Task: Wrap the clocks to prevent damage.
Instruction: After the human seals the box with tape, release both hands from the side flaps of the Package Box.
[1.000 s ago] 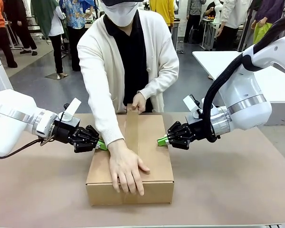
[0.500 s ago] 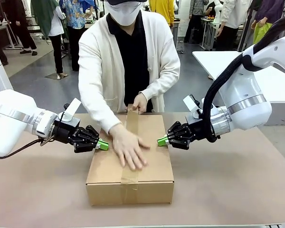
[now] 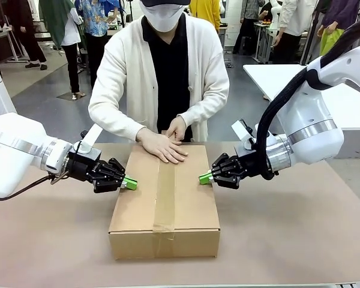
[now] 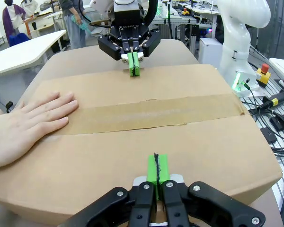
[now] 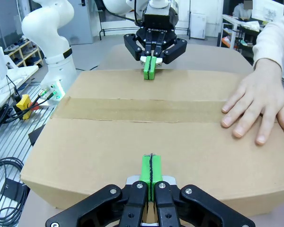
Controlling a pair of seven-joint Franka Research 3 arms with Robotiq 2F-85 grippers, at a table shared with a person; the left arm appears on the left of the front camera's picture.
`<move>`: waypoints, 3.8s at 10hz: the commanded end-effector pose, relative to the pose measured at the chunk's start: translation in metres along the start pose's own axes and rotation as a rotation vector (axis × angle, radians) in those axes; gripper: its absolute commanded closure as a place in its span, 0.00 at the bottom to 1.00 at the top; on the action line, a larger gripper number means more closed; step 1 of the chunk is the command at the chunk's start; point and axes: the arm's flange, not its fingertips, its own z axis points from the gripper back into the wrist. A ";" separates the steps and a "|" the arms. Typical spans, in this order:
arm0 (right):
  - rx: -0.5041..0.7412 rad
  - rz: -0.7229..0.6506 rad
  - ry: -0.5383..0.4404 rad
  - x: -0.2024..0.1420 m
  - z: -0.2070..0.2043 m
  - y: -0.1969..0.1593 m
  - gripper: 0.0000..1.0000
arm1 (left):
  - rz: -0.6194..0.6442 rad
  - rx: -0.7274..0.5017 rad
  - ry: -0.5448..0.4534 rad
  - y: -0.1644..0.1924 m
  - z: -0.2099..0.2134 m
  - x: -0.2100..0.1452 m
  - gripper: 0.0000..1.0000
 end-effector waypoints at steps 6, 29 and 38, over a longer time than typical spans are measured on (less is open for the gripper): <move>-0.001 -0.008 0.003 -0.003 -0.002 0.001 0.99 | -0.005 0.006 0.008 0.000 -0.001 -0.003 1.00; -0.348 -0.068 0.439 0.215 0.200 0.129 0.99 | -0.059 0.080 0.474 -0.102 0.211 0.218 1.00; -0.340 -0.043 0.396 0.211 0.207 0.148 0.74 | -0.062 0.143 0.437 -0.108 0.224 0.217 0.68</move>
